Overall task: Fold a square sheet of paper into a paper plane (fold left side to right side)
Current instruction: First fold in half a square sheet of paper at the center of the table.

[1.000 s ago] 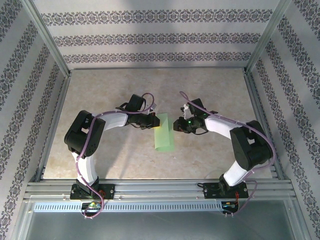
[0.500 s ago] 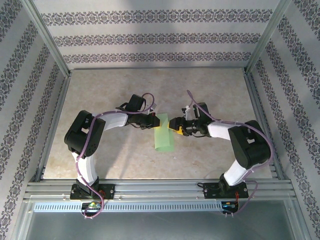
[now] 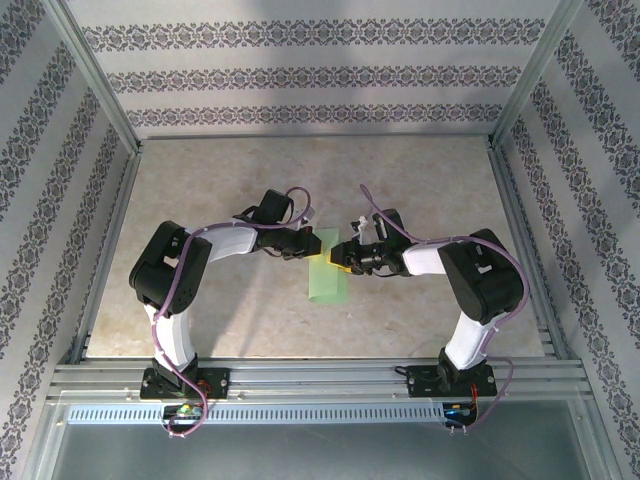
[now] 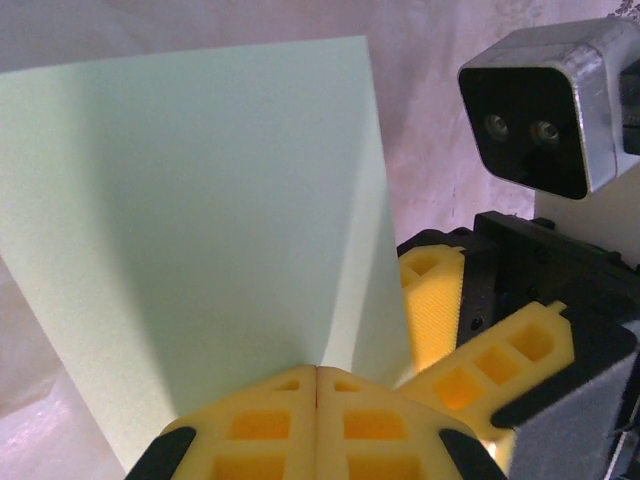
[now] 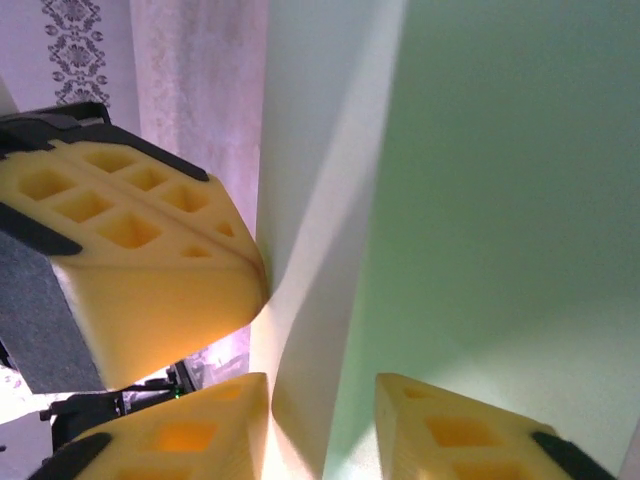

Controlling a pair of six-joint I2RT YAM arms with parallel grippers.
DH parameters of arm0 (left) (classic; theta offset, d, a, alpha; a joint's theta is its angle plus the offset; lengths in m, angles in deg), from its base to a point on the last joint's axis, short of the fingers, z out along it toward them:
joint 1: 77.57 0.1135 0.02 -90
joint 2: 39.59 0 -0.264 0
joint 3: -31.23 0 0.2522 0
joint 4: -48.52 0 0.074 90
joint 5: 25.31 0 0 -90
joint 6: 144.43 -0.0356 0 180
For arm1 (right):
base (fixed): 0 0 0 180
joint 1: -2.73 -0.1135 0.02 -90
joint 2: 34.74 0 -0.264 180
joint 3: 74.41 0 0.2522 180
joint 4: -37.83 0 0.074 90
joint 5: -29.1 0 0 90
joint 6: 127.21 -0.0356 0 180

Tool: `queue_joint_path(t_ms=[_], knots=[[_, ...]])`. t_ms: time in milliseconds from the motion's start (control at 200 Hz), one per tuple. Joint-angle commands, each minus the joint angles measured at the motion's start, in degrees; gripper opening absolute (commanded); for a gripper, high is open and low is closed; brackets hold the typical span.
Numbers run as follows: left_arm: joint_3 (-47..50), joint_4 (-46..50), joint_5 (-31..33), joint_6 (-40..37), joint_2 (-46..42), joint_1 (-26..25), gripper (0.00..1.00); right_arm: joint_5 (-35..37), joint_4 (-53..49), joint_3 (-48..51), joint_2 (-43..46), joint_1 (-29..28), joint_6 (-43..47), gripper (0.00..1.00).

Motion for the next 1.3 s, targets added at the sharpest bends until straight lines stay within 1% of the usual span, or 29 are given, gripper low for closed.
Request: queue_joint_path(t_ms=[0,140,215,265,400,545,625,784,994,1294], knots=[[-0.5,2.17,1.11,-1.57,0.73,-0.71,0.02,0.21,0.47,-1.06,-0.4,-0.61,0.69,0.27],[-0.38,2.26,1.68,-1.61,-0.07,-0.72,0.07,1.54,-1.43,-1.22,-0.04,-0.7,1.8,0.1],[-0.23,2.2,2.34,-1.59,-1.1,-0.76,0.11,2.72,-3.08,-1.39,0.2,-0.7,2.64,0.05],[0.11,2.15,3.19,-1.59,-2.29,-0.72,0.14,3.68,-4.44,-1.57,0.39,-0.75,3.28,0.04],[1.54,3.43,8.7,-1.83,-6.24,-0.53,0.31,6.48,-10.49,-3.09,0.57,-0.96,6.13,0.02],[1.42,8.76,16.39,-3.03,-8.77,-0.55,0.46,9.59,-15.9,-4.47,0.75,-1.39,8.88,0.02],[1.15,11.56,18.06,-3.69,-8.64,-0.63,0.52,10.34,-16.45,-4.64,0.66,-1.45,9.15,0.02],[0.53,13.99,18.19,-4.44,-6.57,-1.85,0.57,11.16,-17.5,-5.43,0.27,-1.5,9.77,0.02],[0.18,12.21,17.15,-3.13,-4.14,-3.7,0.62,11.55,-18.85,-6.33,0.05,-1.49,10.55,0.03],[-1.64,12.16,17.83,-2.08,-0.55,-4.95,0.61,11.34,-19.02,-6.86,-0.4,-1.58,10.52,0.05]])
